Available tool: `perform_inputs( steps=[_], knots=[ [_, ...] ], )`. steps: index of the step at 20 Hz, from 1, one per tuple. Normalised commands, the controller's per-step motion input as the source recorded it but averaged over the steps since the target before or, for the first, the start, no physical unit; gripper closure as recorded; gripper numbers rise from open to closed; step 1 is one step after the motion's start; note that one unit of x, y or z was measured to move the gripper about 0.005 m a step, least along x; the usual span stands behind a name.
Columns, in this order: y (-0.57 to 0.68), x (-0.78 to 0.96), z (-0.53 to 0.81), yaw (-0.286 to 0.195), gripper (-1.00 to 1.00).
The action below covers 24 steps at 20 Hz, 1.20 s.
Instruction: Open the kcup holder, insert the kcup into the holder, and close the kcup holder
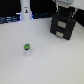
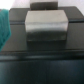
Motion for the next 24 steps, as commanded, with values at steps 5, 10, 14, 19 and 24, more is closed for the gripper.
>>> perform_inputs(
  steps=[5, 10, 14, 19, 24],
  knots=[
    [0.22, -0.22, -0.43, -0.030, -1.00],
    [0.06, -0.34, -0.39, -0.013, -1.00],
    [0.01, -0.34, -0.38, -0.022, -1.00],
    [0.01, -0.22, -0.18, -0.019, 1.00],
    [-0.01, 0.01, -0.01, 0.001, 1.00]
  ],
)
